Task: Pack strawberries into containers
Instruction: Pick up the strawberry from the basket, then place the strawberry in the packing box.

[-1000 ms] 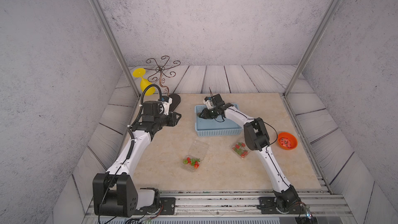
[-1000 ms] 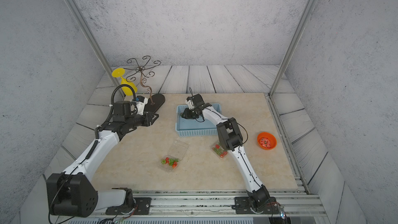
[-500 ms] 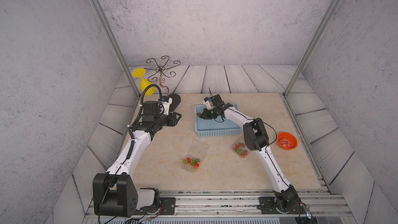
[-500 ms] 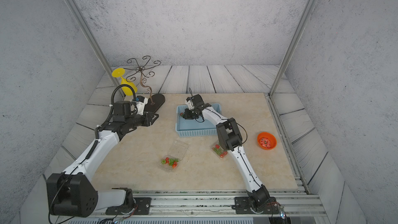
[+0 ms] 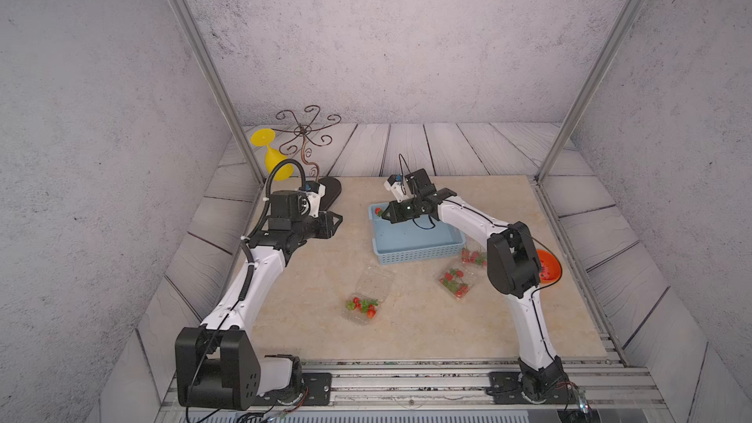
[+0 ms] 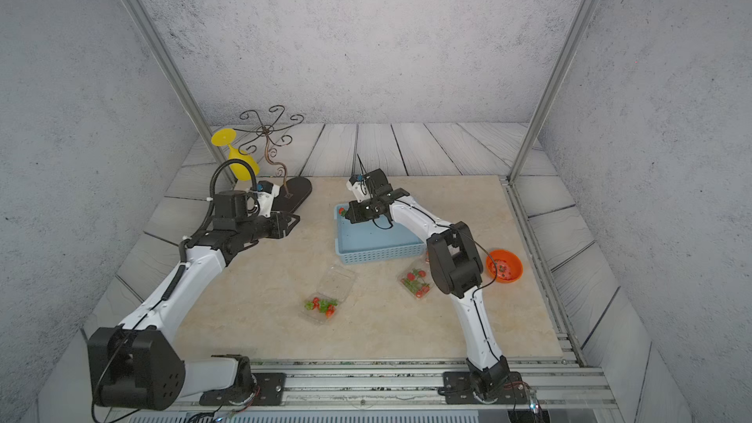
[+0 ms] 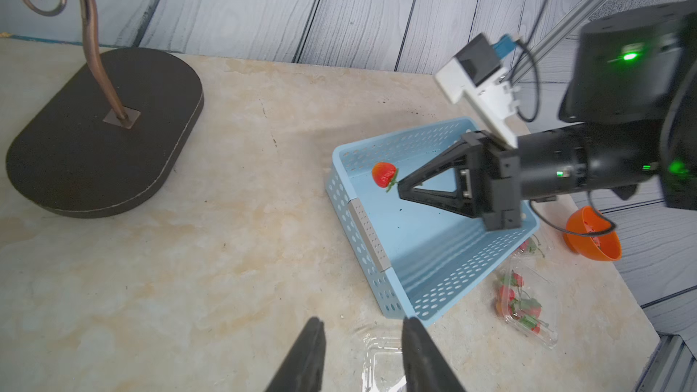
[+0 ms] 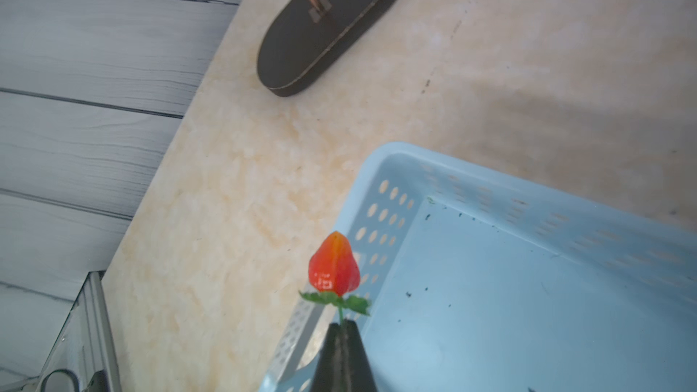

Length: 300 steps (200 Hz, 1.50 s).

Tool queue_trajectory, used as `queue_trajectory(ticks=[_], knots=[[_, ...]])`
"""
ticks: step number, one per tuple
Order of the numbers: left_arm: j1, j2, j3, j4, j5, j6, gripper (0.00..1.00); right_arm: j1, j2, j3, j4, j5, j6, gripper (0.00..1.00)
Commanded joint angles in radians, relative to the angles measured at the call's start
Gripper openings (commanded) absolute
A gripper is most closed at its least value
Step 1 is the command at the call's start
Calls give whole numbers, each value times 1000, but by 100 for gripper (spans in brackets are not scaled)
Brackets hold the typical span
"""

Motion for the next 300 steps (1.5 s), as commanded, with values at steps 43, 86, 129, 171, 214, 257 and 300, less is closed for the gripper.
queue_trajectory(ticks=[43,86,129,171,214,257,300], knots=[[-3,-49,14,1,-3,7,38,237,-319,-400,-21,-54,-52,0],[-3,-87,18,-15,6,-15,38,368,-339,-555,-10,-68,-19,0],[-15,-162,12,-70,-52,-43,38,450,-305,-585,-59,-25,-47,0],[-16,-232,-72,-70,-59,-112,38,492,-280,-589,-93,28,-68,16],[-24,-286,-162,-55,-75,-171,38,515,-292,-627,-100,93,-55,34],[-60,-302,-228,-12,-119,-229,38,515,-339,-669,-137,206,-36,38],[-73,-298,-286,54,-127,-277,38,496,-449,-713,-146,279,35,37]])
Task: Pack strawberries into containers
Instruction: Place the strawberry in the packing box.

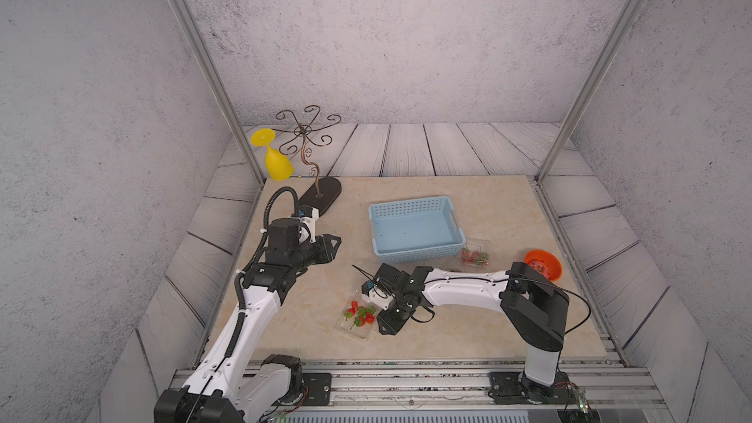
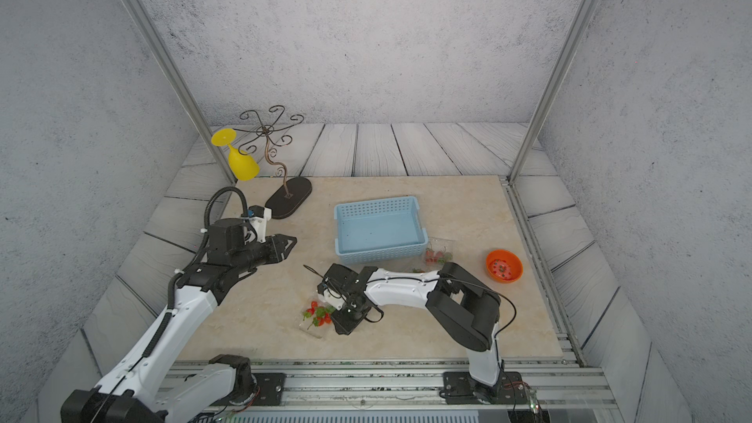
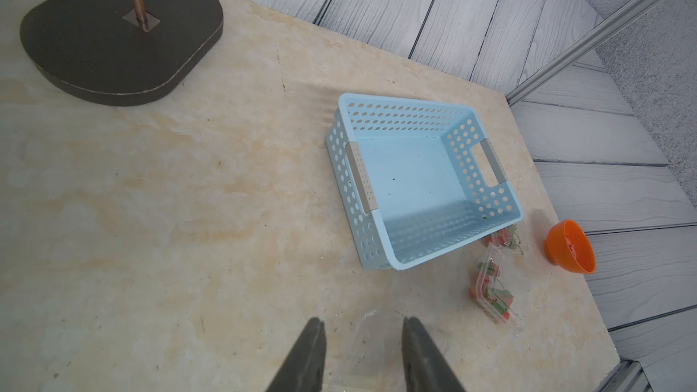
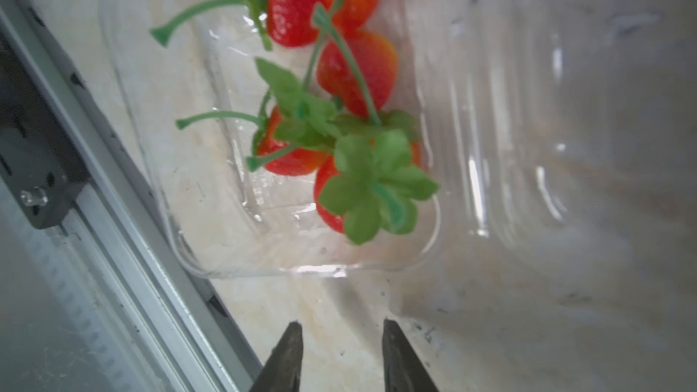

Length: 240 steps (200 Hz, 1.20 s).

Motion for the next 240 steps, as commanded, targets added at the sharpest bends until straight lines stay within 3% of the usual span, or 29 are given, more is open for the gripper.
queue_trajectory(ticks=[1,24,55,98,185,240], knots=[[-8,-8,-30,61,-17,-46,38,-14,-124,-38,-8,59,63,37],[-10,5,-54,92,-11,-66,38,-60,-161,-86,54,39,144,38],[-22,10,-100,133,7,-104,38,-205,-175,-166,237,-108,286,42],[-63,3,-150,147,-16,-123,38,-324,-114,-132,368,-221,315,47],[-63,28,-170,181,-18,-128,37,-330,24,-47,389,-288,264,48],[-63,30,-150,177,-27,-123,37,-329,16,-14,385,-338,235,47]])
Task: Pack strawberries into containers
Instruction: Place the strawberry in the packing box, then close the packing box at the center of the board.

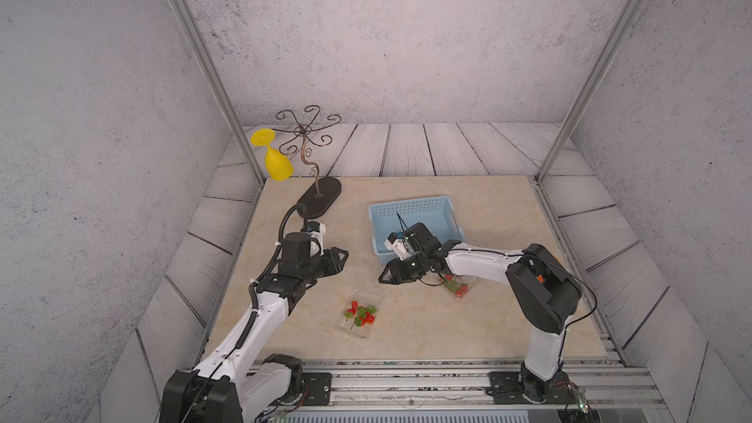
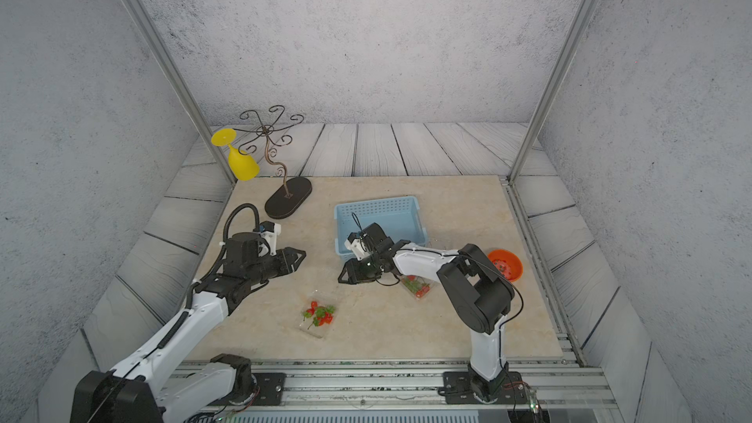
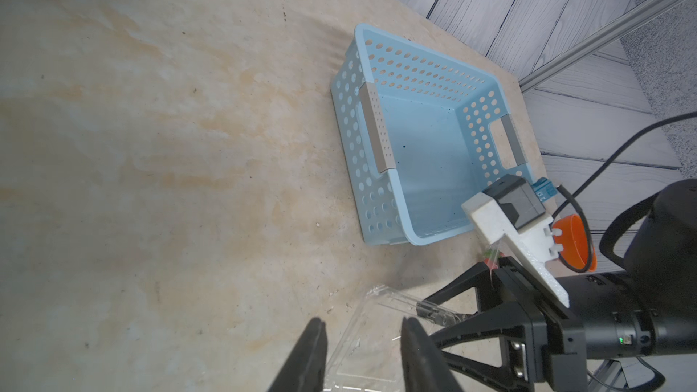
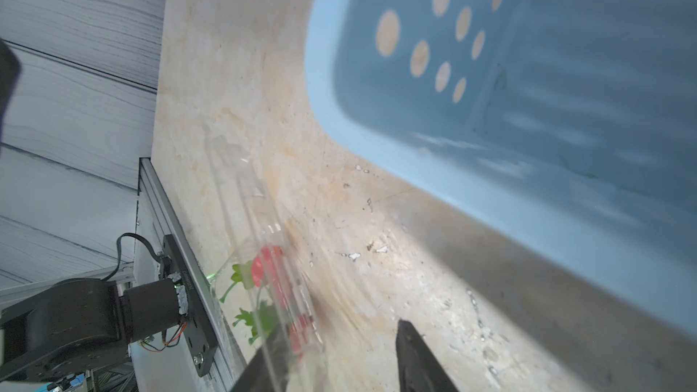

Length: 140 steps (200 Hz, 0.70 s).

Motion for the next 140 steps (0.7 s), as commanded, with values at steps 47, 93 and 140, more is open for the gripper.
queue_trajectory(ticks=[47,93,140], knots=[[4,3,83,-38,-16,34,37,6,-20,16,44,-188,-56,42],[38,-15,133,-94,11,66,37,20,-87,-7,33,-228,-92,41],[43,-6,172,-170,24,116,37,79,-130,22,-82,-227,-171,42]])
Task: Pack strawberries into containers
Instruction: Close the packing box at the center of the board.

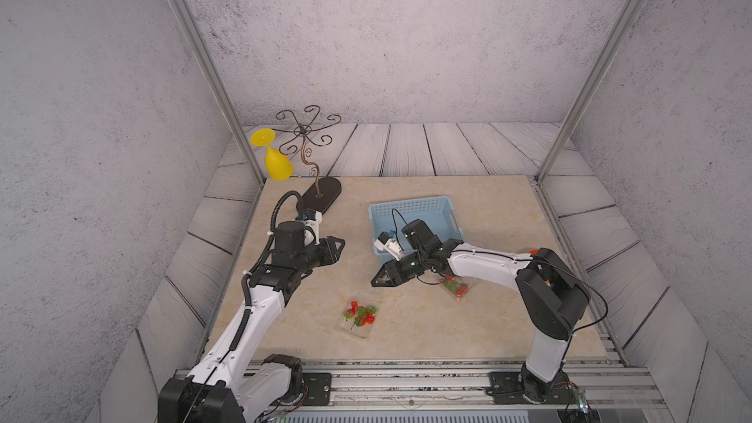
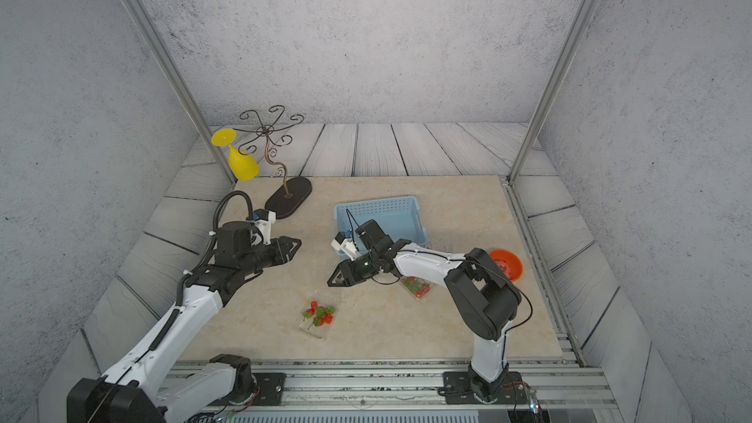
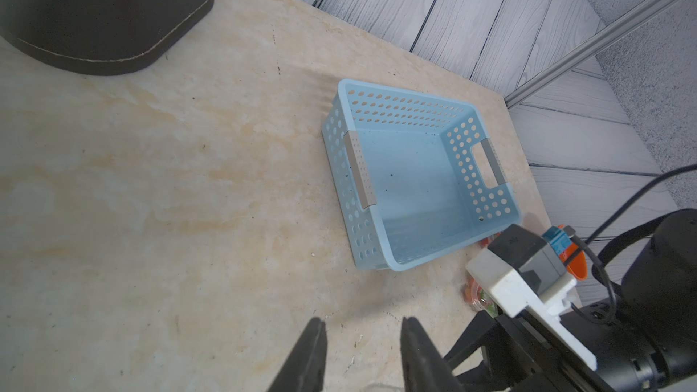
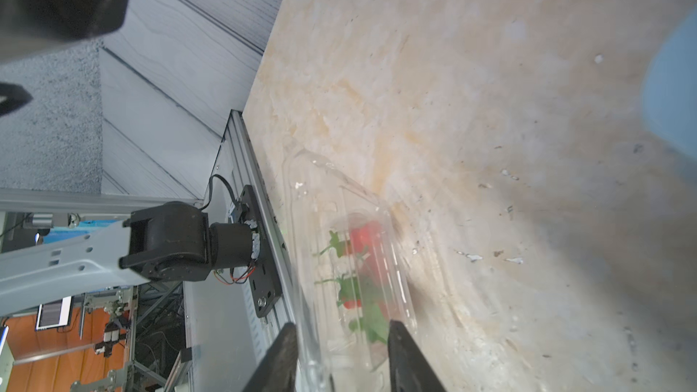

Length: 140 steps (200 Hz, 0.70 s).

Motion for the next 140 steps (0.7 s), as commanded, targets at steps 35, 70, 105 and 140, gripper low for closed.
queue_trajectory(ticks=[35,70,105,140], knots=[[-5,-26,23,-130,2,60,37,79,-52,30,-114,-24,-91,42],[-31,-66,-42,-126,-25,29,37,126,-59,57,-162,-15,-124,42],[-49,-89,-59,-138,-29,14,37,173,-51,108,-257,19,-175,43],[-72,-123,-92,-144,-42,-11,36,209,-50,129,-289,47,-187,44]])
